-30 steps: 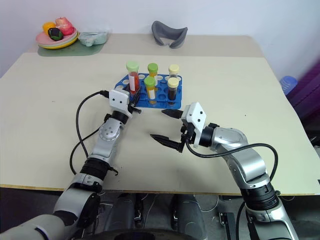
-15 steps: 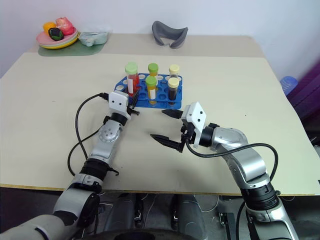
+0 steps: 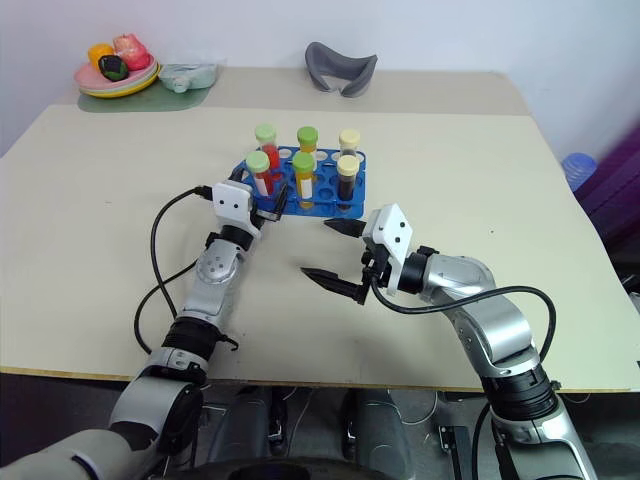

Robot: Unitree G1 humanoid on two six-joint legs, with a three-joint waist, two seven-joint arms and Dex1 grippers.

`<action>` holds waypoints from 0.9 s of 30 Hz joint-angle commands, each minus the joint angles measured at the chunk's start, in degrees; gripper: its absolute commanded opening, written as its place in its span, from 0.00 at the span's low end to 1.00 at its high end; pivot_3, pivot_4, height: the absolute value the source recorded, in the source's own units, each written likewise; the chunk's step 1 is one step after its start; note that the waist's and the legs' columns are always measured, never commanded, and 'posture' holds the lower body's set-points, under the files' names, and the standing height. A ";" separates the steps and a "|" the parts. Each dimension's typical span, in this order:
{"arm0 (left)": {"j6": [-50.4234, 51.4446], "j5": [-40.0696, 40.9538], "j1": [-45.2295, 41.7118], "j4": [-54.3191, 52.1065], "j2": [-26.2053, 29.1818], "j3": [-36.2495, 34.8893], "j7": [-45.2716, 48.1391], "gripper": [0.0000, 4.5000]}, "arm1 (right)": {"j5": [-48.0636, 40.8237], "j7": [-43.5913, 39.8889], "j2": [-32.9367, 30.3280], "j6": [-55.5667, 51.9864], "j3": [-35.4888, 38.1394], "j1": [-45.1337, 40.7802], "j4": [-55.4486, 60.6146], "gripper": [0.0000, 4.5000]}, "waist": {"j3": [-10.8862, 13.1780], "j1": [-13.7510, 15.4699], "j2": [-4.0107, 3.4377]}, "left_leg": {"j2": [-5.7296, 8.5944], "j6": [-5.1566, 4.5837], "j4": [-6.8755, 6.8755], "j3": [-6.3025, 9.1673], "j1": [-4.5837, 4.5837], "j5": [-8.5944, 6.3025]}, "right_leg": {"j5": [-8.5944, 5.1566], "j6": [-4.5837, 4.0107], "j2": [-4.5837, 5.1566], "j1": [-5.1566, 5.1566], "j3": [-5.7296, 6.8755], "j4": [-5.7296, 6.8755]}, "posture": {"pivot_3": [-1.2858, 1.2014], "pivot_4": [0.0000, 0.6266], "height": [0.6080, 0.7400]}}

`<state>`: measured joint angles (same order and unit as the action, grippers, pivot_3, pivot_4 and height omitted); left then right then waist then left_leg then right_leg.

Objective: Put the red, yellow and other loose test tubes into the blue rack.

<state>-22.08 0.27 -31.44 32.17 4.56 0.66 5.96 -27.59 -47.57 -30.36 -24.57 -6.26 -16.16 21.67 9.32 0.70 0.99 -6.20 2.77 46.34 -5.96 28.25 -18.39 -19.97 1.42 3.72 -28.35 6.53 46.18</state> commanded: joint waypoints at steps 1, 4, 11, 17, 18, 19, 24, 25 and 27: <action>0.89 2.55 2.19 -6.58 0.32 -1.17 1.94 0.99 | -0.41 0.09 -0.04 0.52 1.14 -0.84 2.06 1.00 | 0.00 -0.02 0.00 | -0.01 0.00 0.00 0.00 0.00 0.00 | 0.00 0.00 0.00 0.00 0.00 0.00 | 0.52 0.24 0.44; 2.75 4.03 6.01 -14.35 1.98 -1.53 4.25 0.99 | -0.29 0.11 -0.19 0.81 1.45 -0.48 2.04 1.00 | 0.00 -0.13 0.00 | -0.03 0.00 -0.01 0.01 -0.01 0.00 | 0.00 0.00 -0.02 -0.01 0.00 0.00 | 0.52 0.24 0.44; 14.95 15.70 20.22 -37.79 12.42 -5.23 15.89 0.99 | -0.51 -0.84 -3.08 1.08 5.42 1.52 0.43 1.00 | 0.00 -0.10 -0.01 | -0.06 0.01 -0.03 0.00 -0.04 0.01 | 0.00 0.00 -0.03 0.00 -0.02 -0.01 | 0.52 0.24 0.44; 23.93 26.82 31.56 -43.28 24.49 -14.39 27.19 0.99 | -1.09 -2.58 -10.01 1.76 17.21 9.91 -3.25 1.00 | -0.01 0.14 -0.02 | -0.06 -0.04 -0.02 0.02 -0.05 -0.03 | -0.01 0.00 0.00 0.07 0.01 -0.07 | 0.52 0.24 0.44; 24.71 27.64 32.94 -42.70 26.02 -15.99 28.44 0.99 | -1.04 -3.04 -11.23 2.14 19.79 12.16 -3.89 1.00 | -0.01 0.12 -0.02 | -0.06 -0.06 -0.02 0.02 -0.04 -0.04 | -0.01 -0.01 -0.01 0.07 0.01 -0.08 | 0.52 0.24 0.44; 24.74 27.92 34.14 -41.68 27.39 -17.44 29.81 0.99 | -0.95 -3.49 -12.34 2.45 22.16 14.49 -4.35 1.00 | -0.01 0.15 -0.02 | -0.06 -0.19 -0.02 0.02 -0.05 -0.11 | -0.01 -0.01 -0.01 0.06 0.01 -0.08 | 0.52 0.24 0.44; 24.65 26.47 35.79 -39.97 29.46 -19.19 31.83 0.99 | -0.94 -5.10 -14.70 3.72 27.42 19.39 -5.89 1.00 | -0.01 0.04 -0.02 | -0.07 -0.37 -0.03 0.02 -0.11 -0.21 | -0.01 -0.01 -0.05 0.10 0.00 -0.08 | 0.52 0.24 0.44; 24.82 26.33 35.75 -39.95 29.53 -19.41 31.90 0.99 | -0.91 -5.25 -14.80 3.83 27.94 19.59 -6.06 1.00 | -0.01 -0.01 -0.02 | -0.08 -0.37 -0.04 0.02 -0.12 -0.21 | -0.01 -0.01 -0.06 0.10 0.00 -0.08 | 0.52 0.24 0.44; 24.94 25.68 35.39 -39.43 29.37 -19.59 31.36 0.99 | -0.81 -5.26 -14.84 3.82 27.96 19.18 -6.28 1.00 | -0.01 -0.11 -0.03 | -0.11 -0.37 -0.05 0.01 -0.12 -0.21 | -0.02 -0.01 -0.09 0.08 -0.02 -0.08 | 0.52 0.24 0.44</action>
<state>3.24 26.27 4.19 -6.82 33.19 -17.18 37.28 -27.81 -52.55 -44.11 -22.02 19.80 3.68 14.48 9.31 0.59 0.96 -6.31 2.40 46.28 -5.96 28.12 -18.60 -19.98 1.41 3.63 -28.27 6.50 46.10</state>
